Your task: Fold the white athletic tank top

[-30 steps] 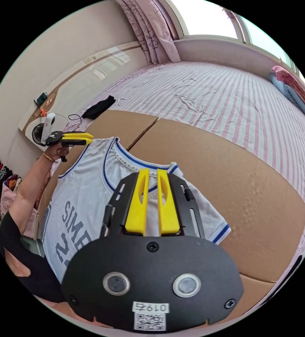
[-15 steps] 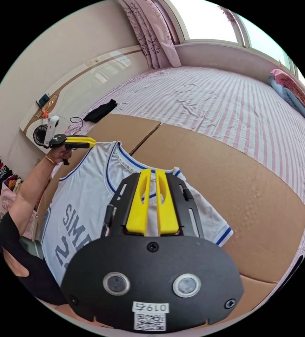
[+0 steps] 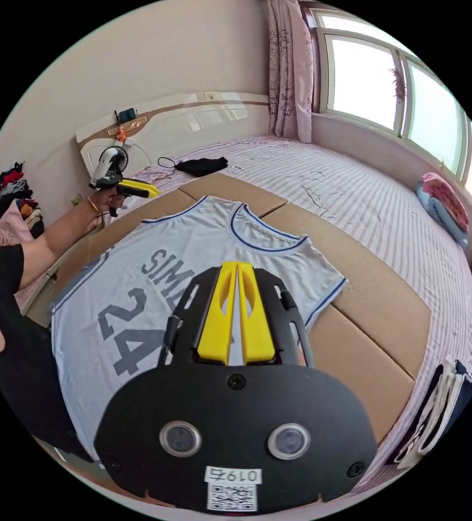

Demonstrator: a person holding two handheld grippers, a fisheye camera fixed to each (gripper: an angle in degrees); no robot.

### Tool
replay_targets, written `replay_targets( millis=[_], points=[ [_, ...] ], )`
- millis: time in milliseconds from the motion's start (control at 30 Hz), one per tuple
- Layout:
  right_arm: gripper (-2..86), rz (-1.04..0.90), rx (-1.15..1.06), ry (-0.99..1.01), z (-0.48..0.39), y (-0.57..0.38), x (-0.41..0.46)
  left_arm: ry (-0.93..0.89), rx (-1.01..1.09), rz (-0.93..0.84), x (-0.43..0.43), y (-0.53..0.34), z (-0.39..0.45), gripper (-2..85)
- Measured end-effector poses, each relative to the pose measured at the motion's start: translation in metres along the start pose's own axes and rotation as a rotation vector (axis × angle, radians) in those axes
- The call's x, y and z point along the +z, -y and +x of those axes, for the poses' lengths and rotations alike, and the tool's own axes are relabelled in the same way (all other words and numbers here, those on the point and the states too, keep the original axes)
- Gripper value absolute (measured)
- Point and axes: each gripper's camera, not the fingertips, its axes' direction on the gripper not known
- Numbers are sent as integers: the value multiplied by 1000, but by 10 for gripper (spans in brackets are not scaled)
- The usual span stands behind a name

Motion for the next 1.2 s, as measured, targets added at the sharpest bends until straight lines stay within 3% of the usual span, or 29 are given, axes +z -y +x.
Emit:
replay_targets(
  millis=[233,467,533,667,1200],
  points=[
    [-7,29,199,2,-32,-171,-103,15,-187,-77,-19,-109,20,74],
    [-6,85,397,37,-48,-270,-139,-141,-438,-62,-12,-129,-9,91],
    [-6,87,443,54,-47,-288,-139,-198,-470,-83,-4,-128,-13,92],
    [-6,118,507,78,-46,-320,-147,-133,-516,-159,12,-125,-16,88],
    [-6,119,564,112,-59,-377,-165,-121,-480,-177,19,-136,-1,20]
  ],
)
